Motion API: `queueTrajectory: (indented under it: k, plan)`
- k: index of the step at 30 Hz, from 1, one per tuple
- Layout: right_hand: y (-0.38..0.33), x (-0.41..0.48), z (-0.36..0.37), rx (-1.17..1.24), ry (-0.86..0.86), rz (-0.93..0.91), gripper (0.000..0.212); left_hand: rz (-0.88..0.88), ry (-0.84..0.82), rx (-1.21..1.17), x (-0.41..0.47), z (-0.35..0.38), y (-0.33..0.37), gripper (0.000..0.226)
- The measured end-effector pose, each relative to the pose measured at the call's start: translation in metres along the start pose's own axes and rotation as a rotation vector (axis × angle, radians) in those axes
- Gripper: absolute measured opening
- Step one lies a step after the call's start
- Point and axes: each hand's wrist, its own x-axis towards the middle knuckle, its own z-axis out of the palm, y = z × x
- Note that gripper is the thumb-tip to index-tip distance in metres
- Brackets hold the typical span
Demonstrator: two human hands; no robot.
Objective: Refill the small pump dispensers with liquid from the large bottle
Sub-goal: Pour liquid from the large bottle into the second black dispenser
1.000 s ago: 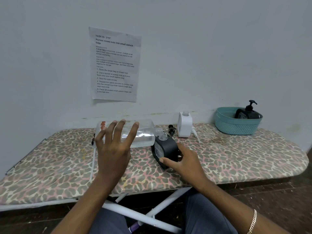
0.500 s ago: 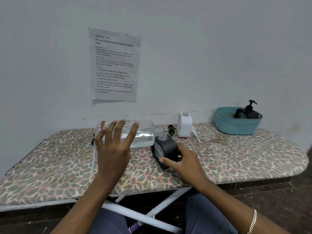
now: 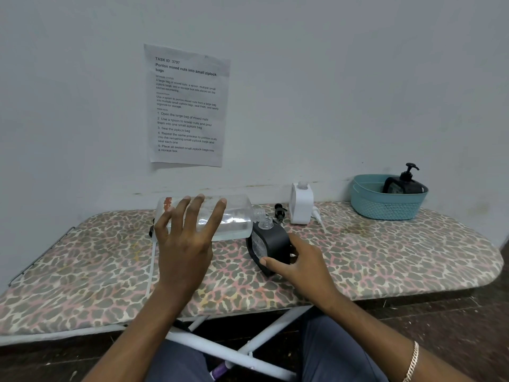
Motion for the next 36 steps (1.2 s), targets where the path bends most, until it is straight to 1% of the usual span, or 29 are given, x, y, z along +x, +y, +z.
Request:
queueTrajectory:
  k: [25,36]
  plan:
    - [0.0005,-0.0006,0.0001,0.010,0.004,-0.003,0.052,0.009,-0.004,-0.009,0.0027,-0.0014,-0.0012,0.093]
    - [0.0027,0.0005,0.0011,0.019,0.003,0.002,0.058,0.015,-0.010,-0.006,0.0035,-0.0017,-0.0017,0.093]
